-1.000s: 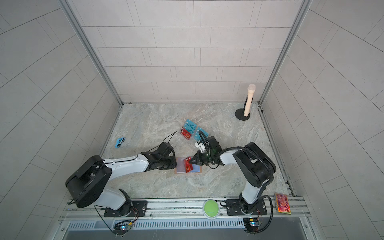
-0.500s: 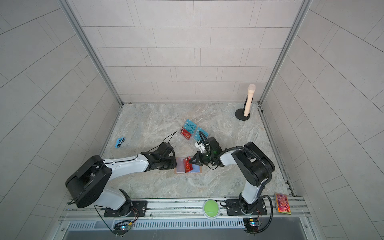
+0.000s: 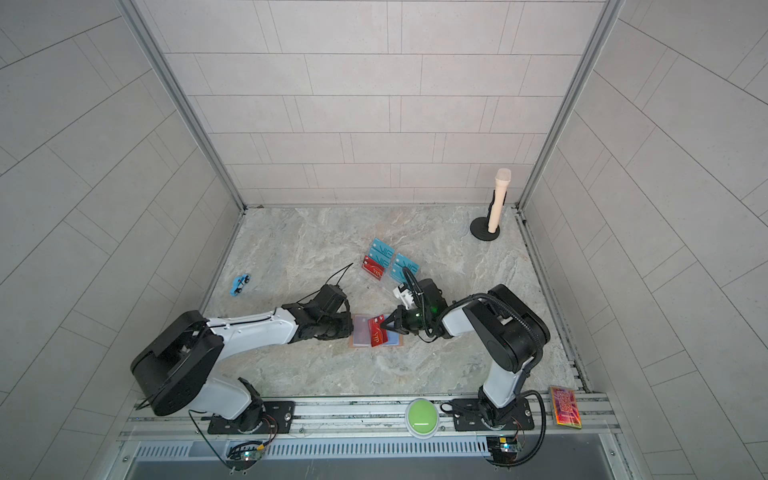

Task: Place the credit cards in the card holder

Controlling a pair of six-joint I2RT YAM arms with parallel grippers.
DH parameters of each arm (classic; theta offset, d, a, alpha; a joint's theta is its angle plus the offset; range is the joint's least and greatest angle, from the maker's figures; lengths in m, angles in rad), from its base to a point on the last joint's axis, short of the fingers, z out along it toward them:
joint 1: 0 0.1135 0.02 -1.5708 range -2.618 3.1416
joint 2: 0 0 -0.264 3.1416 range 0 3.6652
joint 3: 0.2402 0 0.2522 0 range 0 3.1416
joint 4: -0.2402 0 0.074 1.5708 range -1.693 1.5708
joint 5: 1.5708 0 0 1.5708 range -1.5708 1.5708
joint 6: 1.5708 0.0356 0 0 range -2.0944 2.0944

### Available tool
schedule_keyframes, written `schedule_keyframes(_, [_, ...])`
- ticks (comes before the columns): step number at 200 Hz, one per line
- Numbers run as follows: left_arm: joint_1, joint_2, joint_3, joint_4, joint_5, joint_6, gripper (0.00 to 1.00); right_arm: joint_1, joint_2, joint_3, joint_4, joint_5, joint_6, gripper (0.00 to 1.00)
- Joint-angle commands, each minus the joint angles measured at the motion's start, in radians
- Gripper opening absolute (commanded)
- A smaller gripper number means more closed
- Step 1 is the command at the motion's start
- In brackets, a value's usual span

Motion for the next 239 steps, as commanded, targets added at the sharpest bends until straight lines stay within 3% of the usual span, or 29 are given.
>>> schedule_keyframes(1, [-0.005,0.014,0.008,-0.074,-0.005,0.021,0.15,-0.004,0.019,-0.028,0.043,0.047,0.039,0.0])
schedule_keyframes(207, [-0.005,-0.003,0.006,-0.089,-0.008,0.019,0.15,0.027,0.063,-0.044,0.211,0.096,0.135,0.0])
schedule_keyframes(231, [-0.005,-0.008,0.005,-0.09,-0.008,0.019,0.15,0.061,0.039,-0.021,0.096,0.142,0.09,0.0])
schedule_keyframes(239, [-0.004,-0.01,0.006,-0.091,-0.007,0.019,0.15,0.075,0.026,-0.007,0.028,0.157,0.056,0.05])
